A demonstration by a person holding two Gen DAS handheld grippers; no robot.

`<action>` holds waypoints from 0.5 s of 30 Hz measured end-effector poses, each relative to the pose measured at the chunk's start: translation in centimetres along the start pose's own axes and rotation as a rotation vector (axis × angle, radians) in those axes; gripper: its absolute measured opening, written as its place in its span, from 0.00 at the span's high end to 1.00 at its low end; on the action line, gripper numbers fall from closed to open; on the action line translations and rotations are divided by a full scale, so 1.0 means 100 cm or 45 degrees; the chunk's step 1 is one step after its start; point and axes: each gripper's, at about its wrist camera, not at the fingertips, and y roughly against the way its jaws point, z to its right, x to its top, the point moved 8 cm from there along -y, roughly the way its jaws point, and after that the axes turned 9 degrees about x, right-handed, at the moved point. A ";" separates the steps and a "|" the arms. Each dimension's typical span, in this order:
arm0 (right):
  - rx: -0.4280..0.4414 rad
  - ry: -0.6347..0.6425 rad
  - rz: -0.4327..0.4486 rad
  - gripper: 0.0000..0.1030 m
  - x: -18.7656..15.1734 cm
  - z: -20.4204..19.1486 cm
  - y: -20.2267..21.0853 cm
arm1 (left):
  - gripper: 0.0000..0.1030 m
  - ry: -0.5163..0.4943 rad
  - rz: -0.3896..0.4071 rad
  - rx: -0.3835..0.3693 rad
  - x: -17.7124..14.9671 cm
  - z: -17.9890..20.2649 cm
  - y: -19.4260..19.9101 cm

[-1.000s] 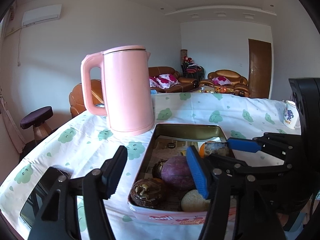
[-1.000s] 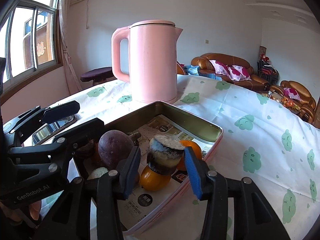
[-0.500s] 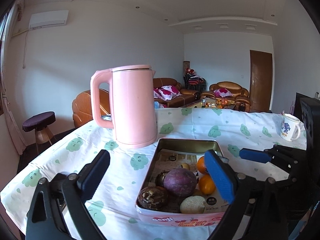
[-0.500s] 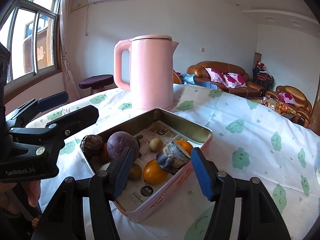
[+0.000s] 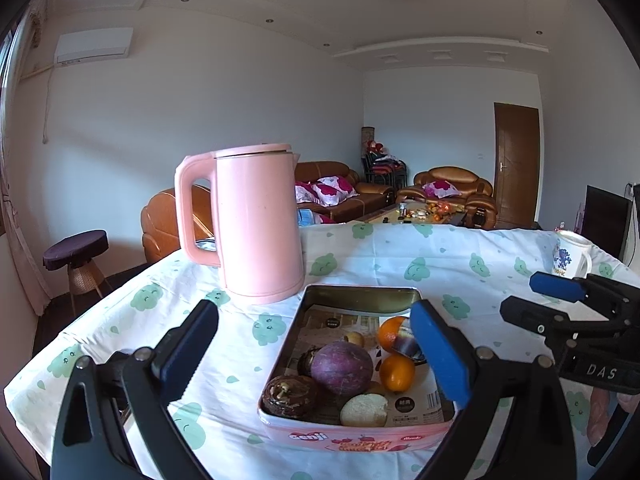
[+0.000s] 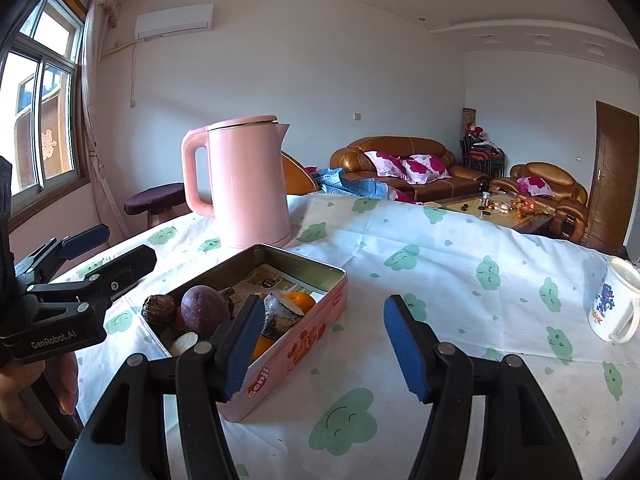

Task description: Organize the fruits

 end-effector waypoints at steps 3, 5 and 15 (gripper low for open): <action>-0.003 -0.008 0.017 0.38 0.001 0.001 0.006 | 0.04 -0.009 0.006 -0.007 0.001 0.004 0.003; -0.003 -0.010 0.026 0.38 0.002 0.001 0.009 | 0.04 -0.017 0.007 -0.010 0.001 0.007 0.004; -0.014 0.011 0.050 0.37 0.004 -0.001 0.017 | 0.04 -0.035 0.012 -0.017 0.001 0.011 0.008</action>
